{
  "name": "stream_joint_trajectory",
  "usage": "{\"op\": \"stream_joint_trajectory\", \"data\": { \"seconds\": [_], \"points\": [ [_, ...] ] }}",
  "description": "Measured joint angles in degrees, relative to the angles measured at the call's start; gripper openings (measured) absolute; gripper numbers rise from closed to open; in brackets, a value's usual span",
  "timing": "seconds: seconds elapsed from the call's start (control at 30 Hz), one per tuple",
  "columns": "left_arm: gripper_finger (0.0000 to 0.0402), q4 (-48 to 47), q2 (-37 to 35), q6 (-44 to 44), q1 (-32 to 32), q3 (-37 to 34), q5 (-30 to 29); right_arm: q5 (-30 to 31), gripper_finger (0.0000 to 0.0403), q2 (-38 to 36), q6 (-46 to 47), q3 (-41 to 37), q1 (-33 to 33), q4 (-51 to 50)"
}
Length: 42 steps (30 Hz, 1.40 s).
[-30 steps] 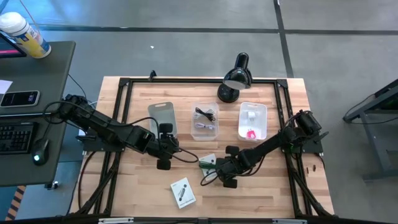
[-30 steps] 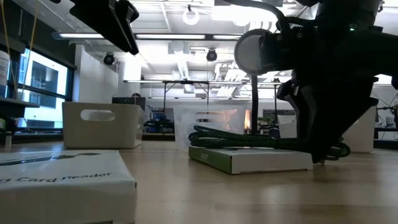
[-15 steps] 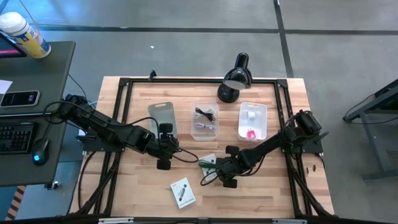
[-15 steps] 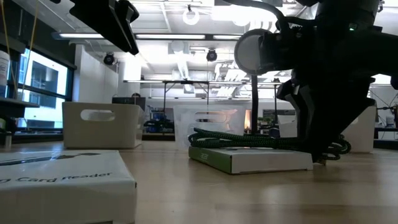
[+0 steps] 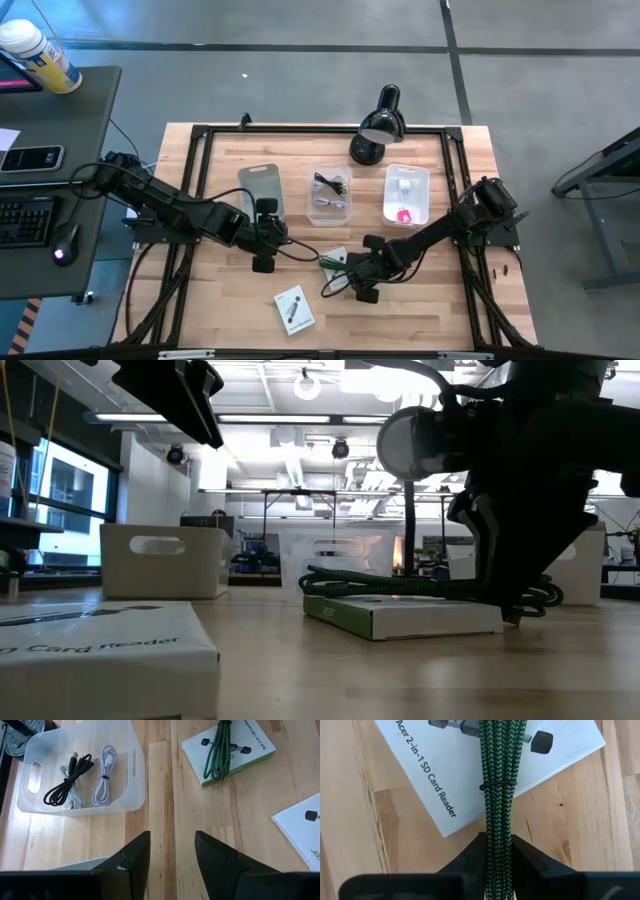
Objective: Pick and place items into bin
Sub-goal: Put the green charger cable into the transparent bin
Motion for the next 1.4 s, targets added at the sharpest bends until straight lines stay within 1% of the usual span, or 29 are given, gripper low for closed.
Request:
{"op": "stream_joint_trajectory", "data": {
  "seconds": [0.13,0.27,0.57,0.77,0.83,0.97,1.3,1.4],
  "points": [
    [0.0143,0.0,0.0,0.1,0.0,0.0,0.0,0.0,0.0061,-0.1,0.2,0.0,0.0,0.0],
    [0.0143,0.0,0.0,0.1,0.0,0.0,0.0,0.3,0.0061,-1.8,0.2,0.0,0.0,-0.4],
    [0.0143,0.0,0.0,0.1,0.0,0.0,-0.8,7.8,0.0061,-11.1,0.2,0.0,-0.1,-5.0],
    [0.0143,0.2,0.0,0.1,0.0,0.0,-0.9,13.0,0.0061,-17.2,2.1,0.0,-1.8,-5.0],
    [0.0143,0.4,0.0,0.1,-0.1,0.0,-0.9,13.8,0.0061,-18.5,3.0,0.0,-2.9,-4.7],
    [0.0143,1.4,0.0,0.1,-0.1,0.0,-0.9,13.8,0.0061,-19.8,4.8,0.0,-5.8,-2.6],
    [0.0143,2.0,0.0,0.1,0.0,0.0,-0.9,12.6,0.0061,-19.1,5.6,0.0,-14.4,6.4],
    [0.0143,2.0,0.0,0.1,0.0,0.0,-0.9,10.9,0.0061,-19.1,6.1,0.0,-17.3,5.9]
  ]
}}
